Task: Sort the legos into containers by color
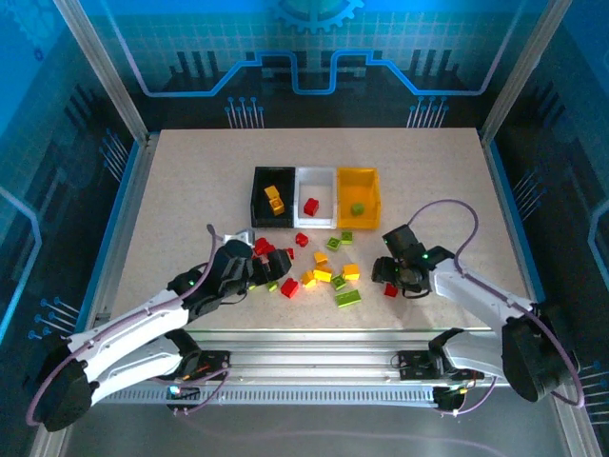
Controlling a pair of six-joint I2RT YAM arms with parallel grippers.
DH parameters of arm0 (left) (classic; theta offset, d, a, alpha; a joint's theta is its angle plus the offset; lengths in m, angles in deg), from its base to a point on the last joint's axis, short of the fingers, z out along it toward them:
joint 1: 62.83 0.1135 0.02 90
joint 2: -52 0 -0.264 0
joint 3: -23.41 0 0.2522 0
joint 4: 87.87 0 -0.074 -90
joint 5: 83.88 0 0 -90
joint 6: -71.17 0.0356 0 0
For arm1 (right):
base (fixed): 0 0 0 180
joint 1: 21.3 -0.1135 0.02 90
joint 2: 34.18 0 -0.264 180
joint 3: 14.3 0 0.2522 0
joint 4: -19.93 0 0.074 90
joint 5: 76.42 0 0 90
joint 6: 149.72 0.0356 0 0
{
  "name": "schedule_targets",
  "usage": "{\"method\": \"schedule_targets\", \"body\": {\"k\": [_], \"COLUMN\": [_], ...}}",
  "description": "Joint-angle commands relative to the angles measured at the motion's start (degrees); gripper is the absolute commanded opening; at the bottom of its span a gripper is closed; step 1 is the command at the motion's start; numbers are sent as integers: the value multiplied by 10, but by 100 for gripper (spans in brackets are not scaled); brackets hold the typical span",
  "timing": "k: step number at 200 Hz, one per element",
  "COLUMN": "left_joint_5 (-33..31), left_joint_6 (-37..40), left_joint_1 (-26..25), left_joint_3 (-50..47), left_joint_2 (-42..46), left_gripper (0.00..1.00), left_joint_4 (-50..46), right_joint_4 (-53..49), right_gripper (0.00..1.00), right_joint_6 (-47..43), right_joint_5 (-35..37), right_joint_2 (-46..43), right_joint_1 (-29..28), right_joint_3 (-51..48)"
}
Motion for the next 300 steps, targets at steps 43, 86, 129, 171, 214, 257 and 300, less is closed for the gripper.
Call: {"method": "schedule_targets", "body": {"k": [43,86,129,171,214,257,300], "left_joint_5": [-29,-48,-67,-67,-58,-53,-50], "left_joint_6": [-24,-26,-20,-24,-23,-22,-18], "left_joint_1": [-4,-4,-3,-4,-4,-3,-4], "left_joint_3": [-16,-27,-33,-33,-32,-31,-32], "left_joint_2": [19,54,87,91,96,96,96], "left_gripper": [99,99,99,99,99,99,99], "left_joint_4": [-12,-30,-48,-63,-72,-78,-81], "right_joint_4": [13,4,23,69,82,58,8], "right_gripper": [53,30,27,26,26,27,38], "right_joint_6": [14,-17,-108,-145,-162,-163,-150], "right_joint_5": [-6,-4,-43,-42,-6,19,49], "right_joint_2": [54,28,-13,123,323,466,531], "right_joint_1": [5,-1,-42,-80,-82,-76,-76], "right_joint_3": [-14,3,97,267,448,581,665]}}
